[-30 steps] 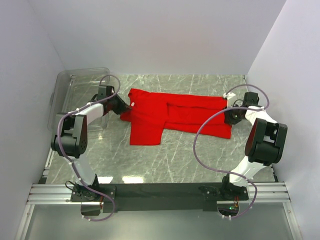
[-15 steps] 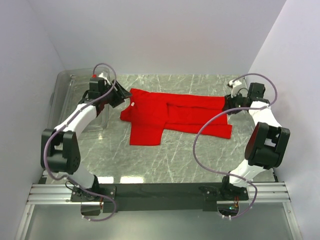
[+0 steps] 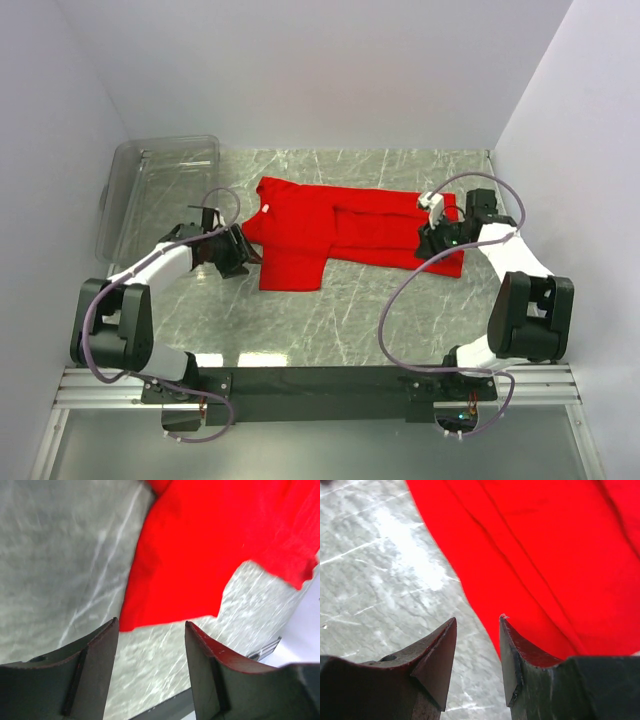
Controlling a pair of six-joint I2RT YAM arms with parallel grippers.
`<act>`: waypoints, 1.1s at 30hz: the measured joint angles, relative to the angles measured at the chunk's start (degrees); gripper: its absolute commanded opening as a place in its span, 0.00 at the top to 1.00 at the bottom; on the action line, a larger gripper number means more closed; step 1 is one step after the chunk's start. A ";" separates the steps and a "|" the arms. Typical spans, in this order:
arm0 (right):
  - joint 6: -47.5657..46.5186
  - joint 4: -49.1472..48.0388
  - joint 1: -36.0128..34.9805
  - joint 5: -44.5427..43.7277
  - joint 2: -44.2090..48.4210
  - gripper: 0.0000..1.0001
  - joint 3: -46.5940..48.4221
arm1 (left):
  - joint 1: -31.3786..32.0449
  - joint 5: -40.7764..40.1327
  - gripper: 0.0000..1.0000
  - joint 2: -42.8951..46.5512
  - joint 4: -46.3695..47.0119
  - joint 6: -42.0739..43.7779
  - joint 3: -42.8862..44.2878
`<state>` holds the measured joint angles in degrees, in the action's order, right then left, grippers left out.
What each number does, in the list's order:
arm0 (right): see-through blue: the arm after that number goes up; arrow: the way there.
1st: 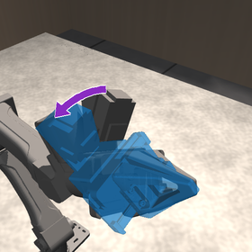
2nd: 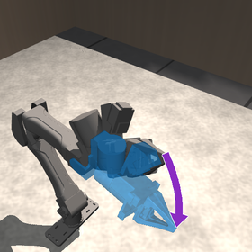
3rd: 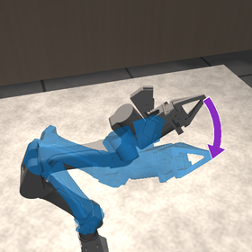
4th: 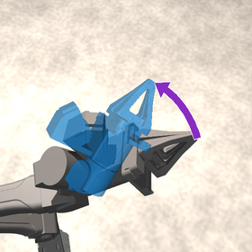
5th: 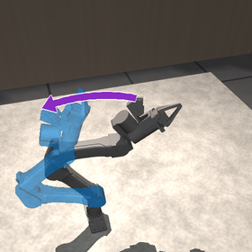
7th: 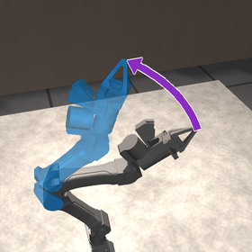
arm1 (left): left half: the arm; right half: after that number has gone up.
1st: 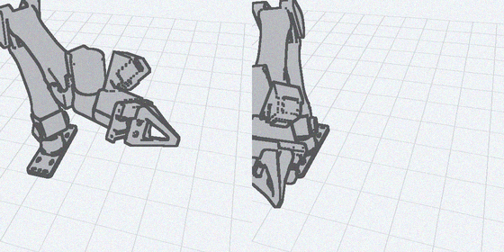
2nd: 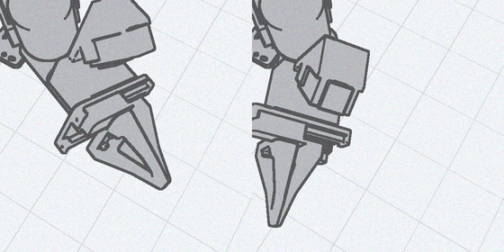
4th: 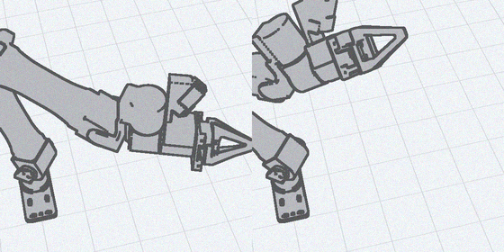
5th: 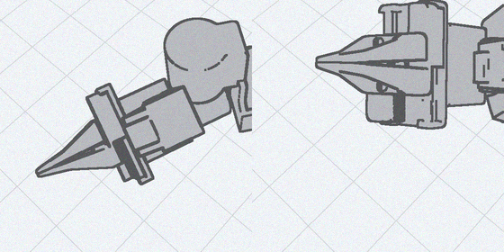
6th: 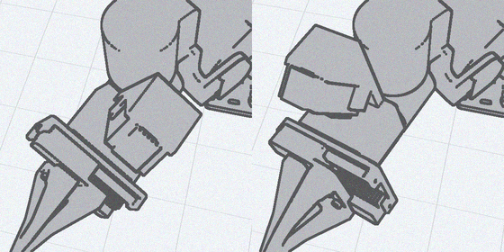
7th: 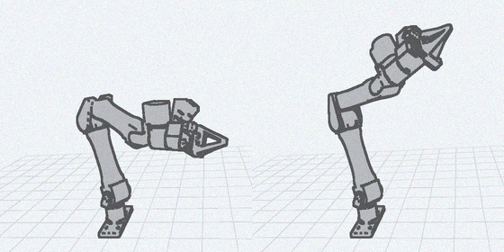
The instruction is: Fold and stack the t-shirts
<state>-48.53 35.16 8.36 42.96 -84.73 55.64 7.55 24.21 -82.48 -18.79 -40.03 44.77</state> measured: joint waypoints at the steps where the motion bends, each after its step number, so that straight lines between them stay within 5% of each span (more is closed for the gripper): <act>1: -0.24 -0.02 -0.61 0.02 0.22 0.53 -0.28 | 0.50 -0.07 0.41 0.31 -0.66 0.17 -0.28; 15: -0.15 -0.07 -4.33 0.83 2.05 0.53 -1.49 | 10.14 -6.58 0.51 -6.78 -7.45 -1.57 1.22; 19: 0.17 -0.26 -4.33 1.14 3.08 0.53 -2.14 | 11.32 -8.92 0.66 -7.43 -8.22 -2.03 1.97; 24: 0.72 -0.44 -4.33 1.55 3.63 0.54 -2.54 | 12.13 -11.08 0.99 -9.01 -7.39 -3.19 2.93; 33: 0.68 -0.28 -4.33 2.21 5.44 0.54 -2.54 | 12.26 -11.91 0.99 -9.25 -5.31 -3.13 12.04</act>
<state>-47.86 34.87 4.03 45.17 -79.29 53.10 19.81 12.29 -91.72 -24.10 -43.16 56.82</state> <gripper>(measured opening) 0.461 0.015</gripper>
